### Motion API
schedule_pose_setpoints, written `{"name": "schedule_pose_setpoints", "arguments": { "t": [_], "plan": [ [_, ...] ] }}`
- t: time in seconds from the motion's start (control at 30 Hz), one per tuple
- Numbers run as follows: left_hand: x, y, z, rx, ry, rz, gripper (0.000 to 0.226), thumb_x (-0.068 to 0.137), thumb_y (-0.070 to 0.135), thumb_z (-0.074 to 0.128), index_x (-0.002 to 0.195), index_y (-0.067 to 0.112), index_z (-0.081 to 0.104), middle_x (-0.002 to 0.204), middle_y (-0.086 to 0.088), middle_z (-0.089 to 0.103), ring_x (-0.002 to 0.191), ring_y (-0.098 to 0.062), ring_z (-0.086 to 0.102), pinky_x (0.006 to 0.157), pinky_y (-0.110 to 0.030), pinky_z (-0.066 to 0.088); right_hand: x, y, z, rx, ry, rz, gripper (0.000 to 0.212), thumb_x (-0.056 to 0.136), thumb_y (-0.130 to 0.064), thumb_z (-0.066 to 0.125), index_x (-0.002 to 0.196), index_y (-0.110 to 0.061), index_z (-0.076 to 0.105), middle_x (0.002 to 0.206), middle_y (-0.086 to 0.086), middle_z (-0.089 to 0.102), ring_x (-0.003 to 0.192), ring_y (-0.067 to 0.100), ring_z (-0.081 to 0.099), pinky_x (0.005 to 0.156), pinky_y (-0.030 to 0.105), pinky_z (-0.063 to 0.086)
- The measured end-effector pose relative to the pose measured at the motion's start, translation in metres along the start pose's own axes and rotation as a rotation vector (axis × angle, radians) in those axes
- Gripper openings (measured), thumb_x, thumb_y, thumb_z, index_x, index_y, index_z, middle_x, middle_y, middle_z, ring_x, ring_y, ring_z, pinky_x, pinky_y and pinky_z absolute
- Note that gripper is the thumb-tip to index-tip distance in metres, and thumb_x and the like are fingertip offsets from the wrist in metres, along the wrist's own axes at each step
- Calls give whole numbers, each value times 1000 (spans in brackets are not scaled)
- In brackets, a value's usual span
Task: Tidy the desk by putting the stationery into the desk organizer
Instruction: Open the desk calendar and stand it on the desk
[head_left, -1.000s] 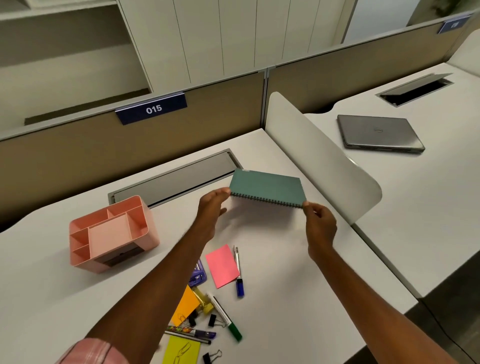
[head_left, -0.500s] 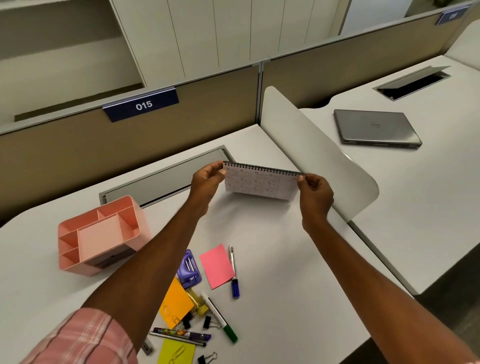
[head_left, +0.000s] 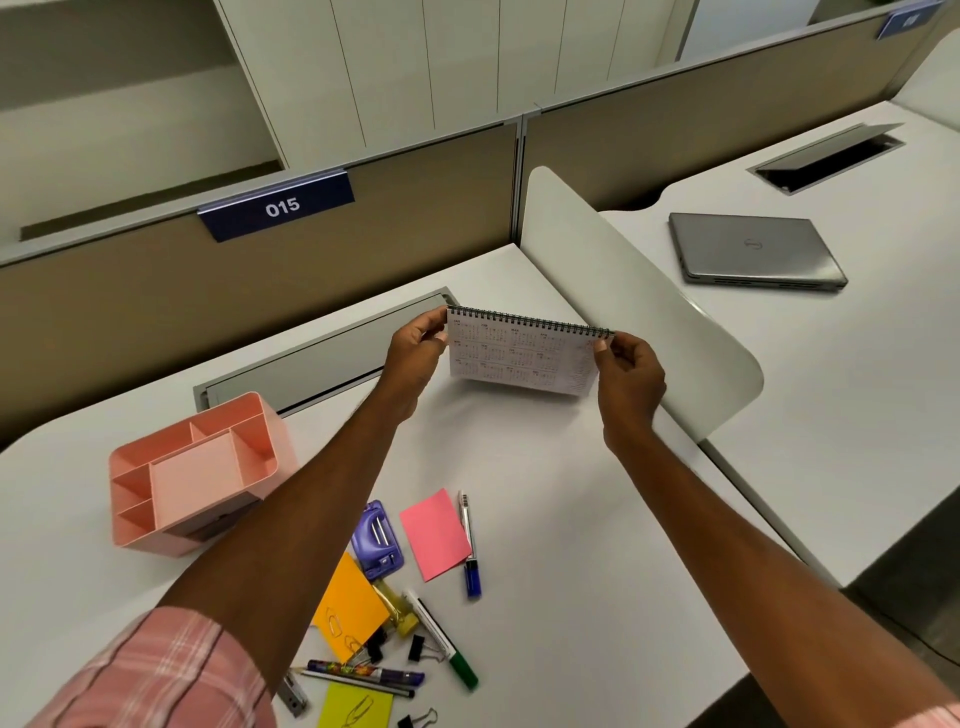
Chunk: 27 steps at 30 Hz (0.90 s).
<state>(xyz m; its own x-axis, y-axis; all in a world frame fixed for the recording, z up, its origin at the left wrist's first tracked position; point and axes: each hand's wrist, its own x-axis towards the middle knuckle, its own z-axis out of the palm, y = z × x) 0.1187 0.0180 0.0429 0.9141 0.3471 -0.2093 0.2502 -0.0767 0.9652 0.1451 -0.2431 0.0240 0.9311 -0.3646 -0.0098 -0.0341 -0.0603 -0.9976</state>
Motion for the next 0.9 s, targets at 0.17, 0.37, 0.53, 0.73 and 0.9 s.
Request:
{"name": "schedule_pose_setpoints", "arguments": {
  "t": [0.17, 0.37, 0.53, 0.73, 0.9],
  "plan": [
    [0, 4, 2, 25, 23, 8, 41, 105, 7, 44, 125, 29, 71, 96, 32, 75, 82, 21, 64, 70, -3, 48, 2, 1, 3, 1, -5, -2, 16, 95, -21, 73, 110, -19, 71, 97, -11, 73, 83, -7, 68, 74, 10, 53],
    [2, 9, 1, 27, 12, 62, 42, 104, 6, 42, 132, 19, 69, 127, 1, 74, 123, -20, 66, 107, -38, 54, 3, 3, 6, -21, -71, -50, 20, 95, -26, 72, 114, -19, 72, 105, -5, 76, 99, 11, 72, 85, 24, 59],
    [5, 9, -2, 37, 27, 78, 38, 104, 6, 44, 131, 19, 68, 127, 1, 73, 119, -17, 65, 99, -28, 56, 2, 2, 9, -16, -117, -73, 16, 94, -25, 73, 107, -34, 70, 106, -6, 76, 101, 17, 72, 94, 42, 60],
    [7, 9, -6, 63, 34, 101, 33, 102, 5, 46, 124, 15, 69, 122, 0, 75, 107, -11, 66, 78, -10, 52, 2, 4, 12, -29, -116, -57, 27, 91, -23, 75, 118, -18, 70, 112, -1, 73, 105, 18, 69, 100, 47, 56],
    [9, 8, -7, 60, 7, 80, 28, 101, 4, 51, 123, 15, 66, 123, -3, 74, 116, -23, 67, 92, -37, 58, 2, 4, 12, -65, -123, -60, 31, 91, -22, 76, 121, -17, 69, 116, 0, 71, 106, 16, 68, 101, 43, 55]
  ]
}}
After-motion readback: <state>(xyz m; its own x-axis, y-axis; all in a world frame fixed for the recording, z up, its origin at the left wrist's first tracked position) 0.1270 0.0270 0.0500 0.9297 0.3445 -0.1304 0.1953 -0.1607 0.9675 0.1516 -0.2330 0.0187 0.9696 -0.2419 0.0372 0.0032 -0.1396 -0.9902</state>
